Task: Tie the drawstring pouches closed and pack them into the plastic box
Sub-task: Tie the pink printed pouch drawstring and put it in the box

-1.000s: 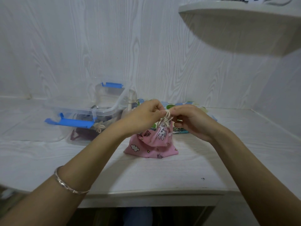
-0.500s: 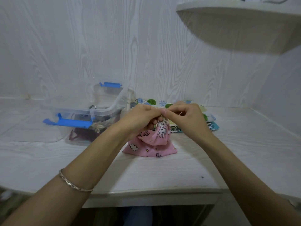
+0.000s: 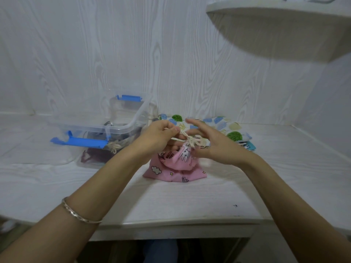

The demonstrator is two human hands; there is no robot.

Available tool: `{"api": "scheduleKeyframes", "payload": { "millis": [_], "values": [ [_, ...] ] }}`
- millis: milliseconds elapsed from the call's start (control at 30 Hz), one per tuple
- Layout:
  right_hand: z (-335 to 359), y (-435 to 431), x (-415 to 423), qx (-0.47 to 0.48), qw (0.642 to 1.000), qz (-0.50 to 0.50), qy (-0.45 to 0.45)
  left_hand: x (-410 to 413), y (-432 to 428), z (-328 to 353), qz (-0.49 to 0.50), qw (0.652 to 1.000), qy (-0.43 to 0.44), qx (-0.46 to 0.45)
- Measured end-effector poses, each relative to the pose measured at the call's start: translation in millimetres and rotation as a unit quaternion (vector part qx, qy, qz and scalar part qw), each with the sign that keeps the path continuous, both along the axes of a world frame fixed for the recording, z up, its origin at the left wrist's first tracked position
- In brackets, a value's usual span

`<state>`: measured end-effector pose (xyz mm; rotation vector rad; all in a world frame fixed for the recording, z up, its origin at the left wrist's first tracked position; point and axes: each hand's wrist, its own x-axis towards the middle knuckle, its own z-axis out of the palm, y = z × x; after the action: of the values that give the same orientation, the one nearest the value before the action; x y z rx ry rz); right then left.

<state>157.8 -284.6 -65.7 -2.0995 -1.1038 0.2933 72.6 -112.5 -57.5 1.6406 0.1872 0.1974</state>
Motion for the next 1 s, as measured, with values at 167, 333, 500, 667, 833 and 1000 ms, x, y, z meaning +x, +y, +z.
{"api": "scheduleKeyframes", "payload": {
  "millis": [167,333,500,667,833,1000],
  "values": [
    [24.5,21.7,11.9,0.128,0.989,-0.054,-0.049,-4.7,8.7,11.0,0.181,0.954,-0.096,0.219],
    [84.2,40.3,12.1,0.251,0.958,-0.076,-0.115,-6.1,15.9,48.1,-0.180,0.949,0.259,-0.021],
    [142.9,69.1,-4.8,0.303,0.926,0.007,-0.223,19.7,22.8,85.9,-0.218,0.953,0.143,-0.153],
    [166.2,100.9,-25.4,0.335,0.901,0.075,-0.265,37.7,64.7,121.0,-0.150,0.977,-0.010,-0.149],
    [156.5,140.8,-19.2,0.324,0.915,0.066,-0.230,38.2,112.0,125.0,-0.053,0.982,-0.062,-0.173],
    [132.9,176.6,0.1,0.299,0.937,0.065,-0.166,44.6,154.8,98.2,0.033,0.976,-0.013,-0.215]
  ]
}}
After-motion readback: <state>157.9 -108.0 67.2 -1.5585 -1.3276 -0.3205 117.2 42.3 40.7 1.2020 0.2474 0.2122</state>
